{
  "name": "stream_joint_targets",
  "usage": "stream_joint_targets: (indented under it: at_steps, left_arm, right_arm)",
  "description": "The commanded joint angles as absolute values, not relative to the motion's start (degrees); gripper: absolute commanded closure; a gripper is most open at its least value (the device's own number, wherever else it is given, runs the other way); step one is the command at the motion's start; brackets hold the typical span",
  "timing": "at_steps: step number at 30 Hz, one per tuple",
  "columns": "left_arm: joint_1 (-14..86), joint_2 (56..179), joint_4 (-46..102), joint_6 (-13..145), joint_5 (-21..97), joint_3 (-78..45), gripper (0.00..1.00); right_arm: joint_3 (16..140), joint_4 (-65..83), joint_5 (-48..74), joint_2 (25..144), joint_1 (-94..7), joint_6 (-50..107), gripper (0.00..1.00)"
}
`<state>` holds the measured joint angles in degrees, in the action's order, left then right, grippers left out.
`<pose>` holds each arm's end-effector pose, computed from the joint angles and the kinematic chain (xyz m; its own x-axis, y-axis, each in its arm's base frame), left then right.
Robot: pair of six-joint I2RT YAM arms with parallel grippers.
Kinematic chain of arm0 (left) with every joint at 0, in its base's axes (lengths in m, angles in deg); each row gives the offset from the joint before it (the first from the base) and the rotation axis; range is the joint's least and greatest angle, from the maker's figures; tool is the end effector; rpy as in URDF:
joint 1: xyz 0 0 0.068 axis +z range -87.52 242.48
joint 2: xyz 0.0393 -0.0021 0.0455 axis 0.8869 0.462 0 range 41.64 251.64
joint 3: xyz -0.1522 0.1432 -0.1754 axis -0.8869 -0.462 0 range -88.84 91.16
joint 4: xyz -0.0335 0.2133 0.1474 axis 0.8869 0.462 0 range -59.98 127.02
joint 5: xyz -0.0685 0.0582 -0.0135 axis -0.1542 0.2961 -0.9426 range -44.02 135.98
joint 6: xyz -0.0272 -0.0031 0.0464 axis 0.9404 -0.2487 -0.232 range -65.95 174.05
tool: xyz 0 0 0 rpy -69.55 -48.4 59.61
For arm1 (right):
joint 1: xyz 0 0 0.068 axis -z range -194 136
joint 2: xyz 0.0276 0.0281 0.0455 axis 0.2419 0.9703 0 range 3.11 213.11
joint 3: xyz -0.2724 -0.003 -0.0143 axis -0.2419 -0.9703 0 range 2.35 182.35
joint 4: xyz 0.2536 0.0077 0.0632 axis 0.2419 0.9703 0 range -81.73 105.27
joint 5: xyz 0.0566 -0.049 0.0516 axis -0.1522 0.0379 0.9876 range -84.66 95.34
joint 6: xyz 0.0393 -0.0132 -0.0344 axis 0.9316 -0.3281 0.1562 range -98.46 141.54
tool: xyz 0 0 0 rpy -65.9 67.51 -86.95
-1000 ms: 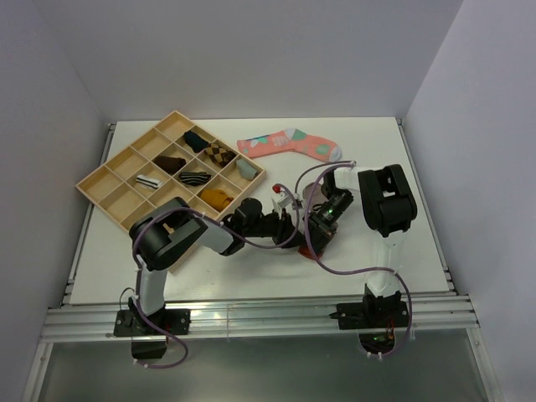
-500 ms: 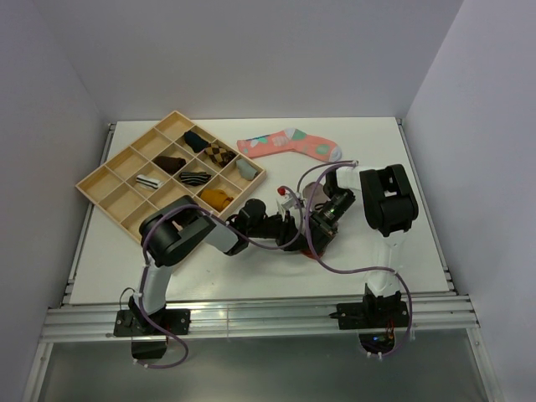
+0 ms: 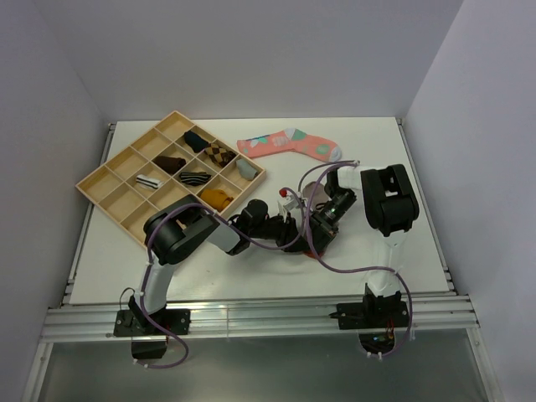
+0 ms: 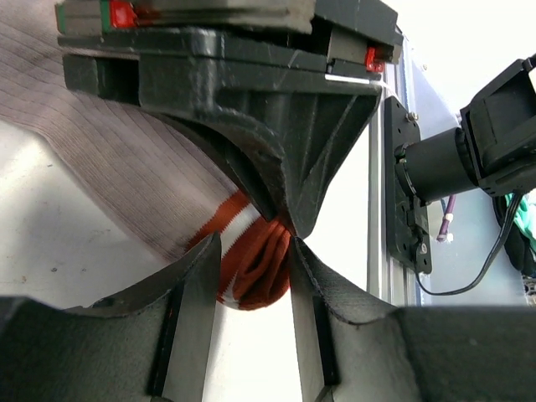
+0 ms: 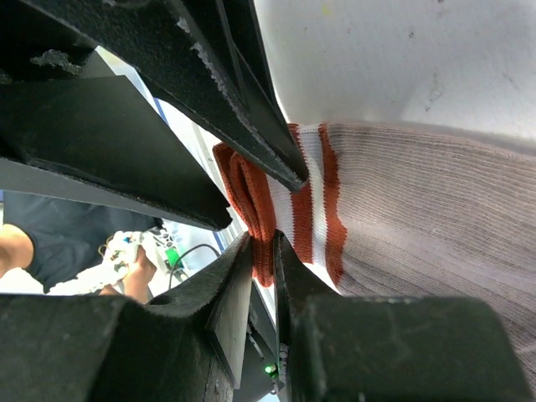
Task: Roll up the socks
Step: Roll the sock at the center of the board.
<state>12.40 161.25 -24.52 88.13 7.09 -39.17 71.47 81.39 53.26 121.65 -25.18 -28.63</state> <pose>0.2325 -0.3126 0.1065 -0.6934 0.1490 -0.7050 0.7206 0.1433 -0.6784 0.2876 0.0839 0.1158 -0.7306 -0.6691 -0.1361 -0.4676 0.3451 0.8138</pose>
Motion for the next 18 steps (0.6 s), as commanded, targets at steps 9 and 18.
stream_joint_targets:
  at_steps: [9, 18]
  left_arm:
    - [12.03, 161.34, -24.47, 86.30, 4.06, -38.30, 0.57]
    - [12.03, 161.26, -24.29, 86.22, 2.92, -38.56, 0.58]
  right_arm:
    - [73.80, 80.42, 52.98, 121.41, -23.75, -25.74, 0.79]
    - [73.81, 79.90, 52.62, 121.59, -23.31, -24.60, 0.80]
